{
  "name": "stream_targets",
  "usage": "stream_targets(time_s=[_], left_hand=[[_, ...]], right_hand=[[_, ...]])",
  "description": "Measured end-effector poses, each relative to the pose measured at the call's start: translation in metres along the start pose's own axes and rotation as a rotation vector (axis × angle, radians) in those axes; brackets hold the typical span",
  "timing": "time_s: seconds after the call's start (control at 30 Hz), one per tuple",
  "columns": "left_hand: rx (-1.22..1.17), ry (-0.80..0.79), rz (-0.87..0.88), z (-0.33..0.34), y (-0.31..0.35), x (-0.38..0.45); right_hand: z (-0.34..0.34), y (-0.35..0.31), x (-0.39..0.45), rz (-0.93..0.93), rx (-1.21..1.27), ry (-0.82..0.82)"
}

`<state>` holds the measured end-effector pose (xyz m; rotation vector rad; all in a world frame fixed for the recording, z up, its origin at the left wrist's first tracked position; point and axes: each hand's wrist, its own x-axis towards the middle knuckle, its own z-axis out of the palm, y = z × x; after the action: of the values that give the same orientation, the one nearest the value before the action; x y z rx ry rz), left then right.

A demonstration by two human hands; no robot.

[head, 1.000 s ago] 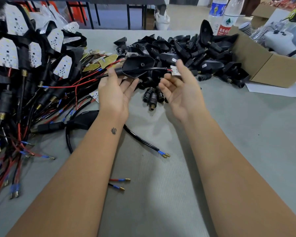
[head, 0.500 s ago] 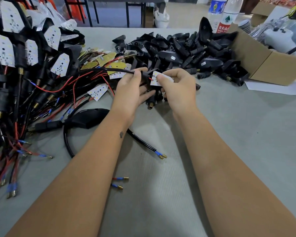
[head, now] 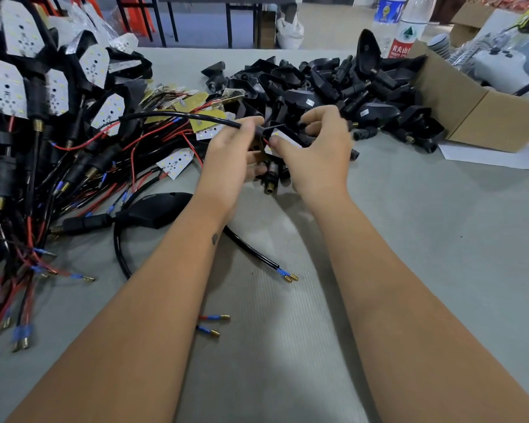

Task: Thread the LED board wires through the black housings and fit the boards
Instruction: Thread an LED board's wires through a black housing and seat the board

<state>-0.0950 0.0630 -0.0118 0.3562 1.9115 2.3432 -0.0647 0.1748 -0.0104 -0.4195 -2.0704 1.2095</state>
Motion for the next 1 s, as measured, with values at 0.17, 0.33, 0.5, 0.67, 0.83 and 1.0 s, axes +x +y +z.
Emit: stream_targets(time_s=[0.17,0.33,0.5,0.67,0.83,1.0], left_hand=[[0.097,0.077,0.070,-0.010,0.006,0.003],[0.290,0.067,0.014,-0.019,0.022,-0.002],[0.520,-0.254,-0.049,-0.013,0.029,-0.011],[0.622,-0.414,-0.118,-0.006,0.027,-0.016],[0.525,-0.274,-0.258,-0.012,0.020,-0.008],[-0.056,-0.004,-0.230,-0.029,0.017,0.009]], right_hand=[[-0.001,-0.003,-0.005,-0.018,0.140,-0.305],[-0.001,-0.008,-0.014,0.040,0.466,-0.521],[0.002,-0.008,-0.010,0.162,0.577,-0.444],[0.002,-0.003,-0.003,0.135,0.388,-0.288],[0.002,-0.006,-0.002,0.076,0.284,-0.310],[0.002,-0.012,-0.008,0.084,0.289,-0.508]])
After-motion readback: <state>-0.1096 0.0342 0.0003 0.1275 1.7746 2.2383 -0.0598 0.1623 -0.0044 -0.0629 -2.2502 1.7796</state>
